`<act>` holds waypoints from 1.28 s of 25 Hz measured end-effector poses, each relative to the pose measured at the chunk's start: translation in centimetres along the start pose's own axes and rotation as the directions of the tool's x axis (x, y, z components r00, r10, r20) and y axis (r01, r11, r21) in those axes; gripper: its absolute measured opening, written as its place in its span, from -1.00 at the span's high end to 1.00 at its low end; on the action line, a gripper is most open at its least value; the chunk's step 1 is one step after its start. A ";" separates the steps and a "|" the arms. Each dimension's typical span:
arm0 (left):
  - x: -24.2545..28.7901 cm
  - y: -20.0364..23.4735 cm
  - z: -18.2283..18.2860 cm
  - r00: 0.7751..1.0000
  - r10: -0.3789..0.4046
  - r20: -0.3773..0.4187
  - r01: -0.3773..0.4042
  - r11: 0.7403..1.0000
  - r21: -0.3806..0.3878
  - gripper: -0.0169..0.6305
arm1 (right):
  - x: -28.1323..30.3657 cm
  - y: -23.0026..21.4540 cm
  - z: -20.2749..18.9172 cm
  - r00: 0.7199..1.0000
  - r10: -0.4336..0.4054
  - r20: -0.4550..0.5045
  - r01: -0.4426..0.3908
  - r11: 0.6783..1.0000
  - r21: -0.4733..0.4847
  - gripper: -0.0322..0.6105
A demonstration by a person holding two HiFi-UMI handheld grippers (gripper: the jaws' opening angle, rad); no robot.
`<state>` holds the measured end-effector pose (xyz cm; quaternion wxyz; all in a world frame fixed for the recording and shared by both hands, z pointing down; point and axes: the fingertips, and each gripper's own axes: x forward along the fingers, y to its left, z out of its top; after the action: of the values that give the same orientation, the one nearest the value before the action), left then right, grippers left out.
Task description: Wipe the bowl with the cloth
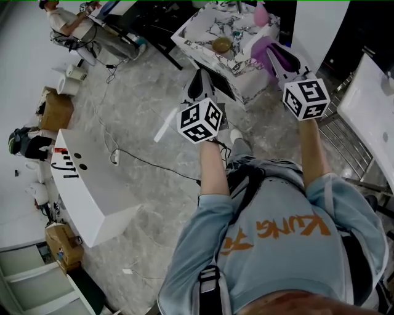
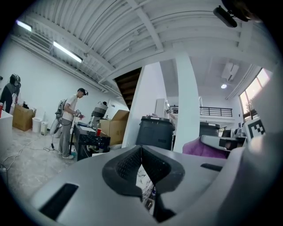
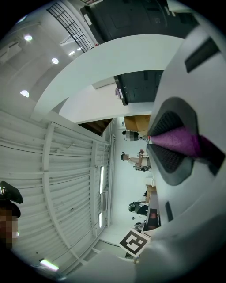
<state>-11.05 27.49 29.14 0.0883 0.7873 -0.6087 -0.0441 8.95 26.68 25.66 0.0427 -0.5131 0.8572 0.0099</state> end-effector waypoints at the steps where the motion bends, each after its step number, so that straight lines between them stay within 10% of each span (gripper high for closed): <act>1: 0.4 0.3 0.1 1.000 -0.002 0.002 0.002 1.000 -0.002 0.88 | 0.3 -0.1 0.0 1.000 -0.002 -0.001 0.002 1.000 -0.005 0.68; 32: 33.3 21.4 -6.8 0.970 -0.096 -0.224 0.057 0.983 -0.176 0.88 | 36.4 -6.0 -13.7 0.949 -0.020 -0.315 0.003 0.999 -0.052 0.68</act>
<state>-21.68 -9.34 41.22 0.2230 0.7998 -0.5573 -0.0067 -3.76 -8.98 36.40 -0.1081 -0.5140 0.8494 -0.0506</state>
